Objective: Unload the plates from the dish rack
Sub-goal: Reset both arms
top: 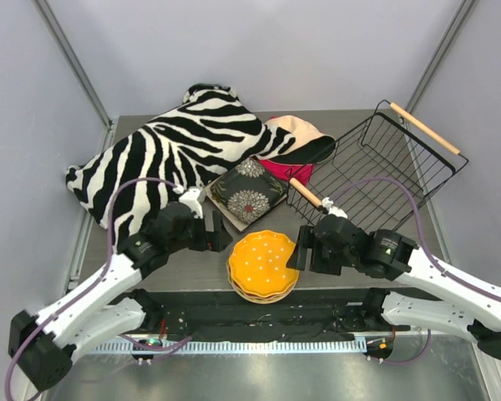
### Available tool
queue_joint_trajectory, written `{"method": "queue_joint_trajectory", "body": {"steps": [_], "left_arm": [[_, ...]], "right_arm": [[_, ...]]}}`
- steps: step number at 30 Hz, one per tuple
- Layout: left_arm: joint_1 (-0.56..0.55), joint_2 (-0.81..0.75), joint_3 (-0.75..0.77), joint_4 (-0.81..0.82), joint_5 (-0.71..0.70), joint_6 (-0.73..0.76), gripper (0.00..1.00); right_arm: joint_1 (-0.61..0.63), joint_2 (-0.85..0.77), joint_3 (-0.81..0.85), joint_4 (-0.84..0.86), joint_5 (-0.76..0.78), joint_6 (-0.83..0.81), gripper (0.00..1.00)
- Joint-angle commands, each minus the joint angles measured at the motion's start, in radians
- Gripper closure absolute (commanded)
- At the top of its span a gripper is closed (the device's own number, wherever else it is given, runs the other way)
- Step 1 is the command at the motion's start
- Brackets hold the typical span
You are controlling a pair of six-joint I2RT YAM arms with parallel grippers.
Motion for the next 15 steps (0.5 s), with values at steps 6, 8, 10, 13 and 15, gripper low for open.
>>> {"method": "queue_joint_trajectory", "body": {"steps": [6, 8, 10, 13, 15], "left_arm": [[0.064, -0.178, 0.275, -0.262, -0.251, 0.037, 0.00], [0.067, -0.179, 0.335, -0.297, -0.265, 0.034, 0.00], [0.069, -0.164, 0.406, -0.340, -0.290, 0.021, 0.00], [0.069, -0.112, 0.511, -0.426, -0.328, 0.020, 0.00], [0.069, -0.072, 0.568, -0.481, -0.377, 0.016, 0.00]], "right_arm": [[-0.028, 0.032, 0.352, -0.011, 0.407, -0.296, 0.06], [-0.080, 0.024, 0.397, -0.008, 0.473, -0.362, 0.00], [-0.218, 0.027, 0.447, 0.004, 0.487, -0.489, 0.00], [-0.481, 0.059, 0.460, 0.062, 0.312, -0.653, 0.00], [-0.688, 0.093, 0.434, 0.109, 0.114, -0.719, 0.00]]}}
